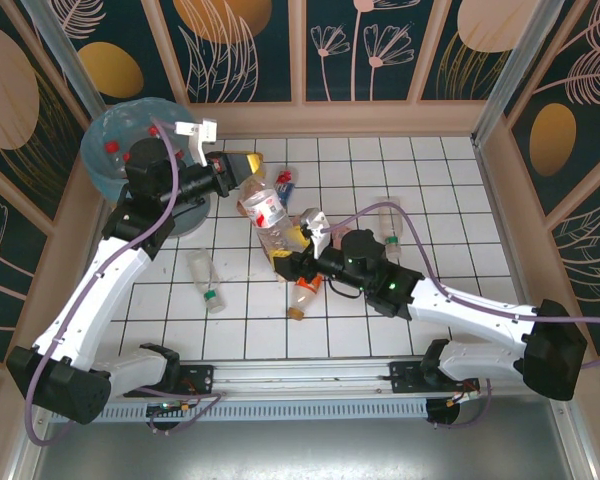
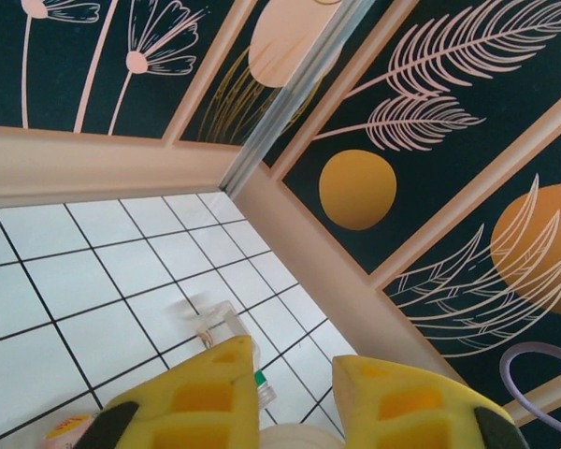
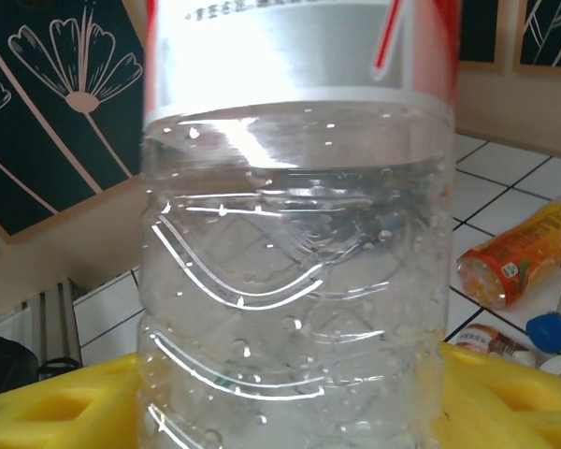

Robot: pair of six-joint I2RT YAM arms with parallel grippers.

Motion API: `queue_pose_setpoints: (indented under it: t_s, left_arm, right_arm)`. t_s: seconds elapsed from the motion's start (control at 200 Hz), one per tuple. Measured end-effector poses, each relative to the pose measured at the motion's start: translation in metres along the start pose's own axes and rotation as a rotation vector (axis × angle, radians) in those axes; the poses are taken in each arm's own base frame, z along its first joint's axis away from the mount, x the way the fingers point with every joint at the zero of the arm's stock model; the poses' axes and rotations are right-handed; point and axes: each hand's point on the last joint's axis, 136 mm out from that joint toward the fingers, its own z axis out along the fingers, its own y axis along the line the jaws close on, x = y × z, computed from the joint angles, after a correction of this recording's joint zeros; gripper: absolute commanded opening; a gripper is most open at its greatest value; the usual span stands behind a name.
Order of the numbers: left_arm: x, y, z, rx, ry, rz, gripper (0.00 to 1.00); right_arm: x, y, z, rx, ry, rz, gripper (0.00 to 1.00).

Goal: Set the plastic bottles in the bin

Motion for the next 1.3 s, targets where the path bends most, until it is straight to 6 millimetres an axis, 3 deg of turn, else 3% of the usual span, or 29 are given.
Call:
queue_pose_setpoints:
  t_s: [0.17,0.33,0.495,0.641,0.791,0.886,0.971,1.146,1.301]
  left_arm:
    - [-0.006,0.009,-0.001,-0.061,-0.026,0.022,0.0]
    - [-0.035,0.009,-0.013,-0.158,-0.111,0.075,0.0]
    - [-0.101,-0.009,-0.047,-0.308,-0.289,0.191,0.0]
    - [-0.177,-0.039,-0.094,-0.479,-0.494,0.335,0.0]
    - [-0.223,-0.044,-0.132,-0.671,-0.622,0.431,0.0]
    - [-0.244,-0.022,-0.148,-0.808,-0.657,0.451,0.0]
    - [-0.252,0.017,-0.154,-0.928,-0.643,0.438,0.0]
    - [-0.234,0.103,-0.141,-1.084,-0.513,0.385,0.0]
    - [-0.223,0.143,-0.152,-1.158,-0.471,0.341,0.0]
  right_arm:
    - [-0.003,-0.002,0.0,0.028,-0.016,-0.002,0.99]
    - [-0.015,-0.004,-0.007,0.068,-0.058,-0.004,0.99]
    - [-0.038,-0.005,-0.021,0.091,-0.139,-0.005,0.99]
    - [-0.049,-0.005,-0.026,0.098,-0.179,-0.02,0.99]
    - [-0.048,-0.004,-0.026,0.097,-0.177,-0.027,0.99]
    - [-0.048,-0.004,-0.026,0.096,-0.176,-0.031,0.99]
    - [-0.048,-0.003,-0.026,0.095,-0.174,-0.04,0.99]
    - [-0.045,-0.001,-0.027,0.092,-0.161,-0.047,0.99]
    - [-0.048,-0.001,-0.032,0.099,-0.165,-0.046,0.99]
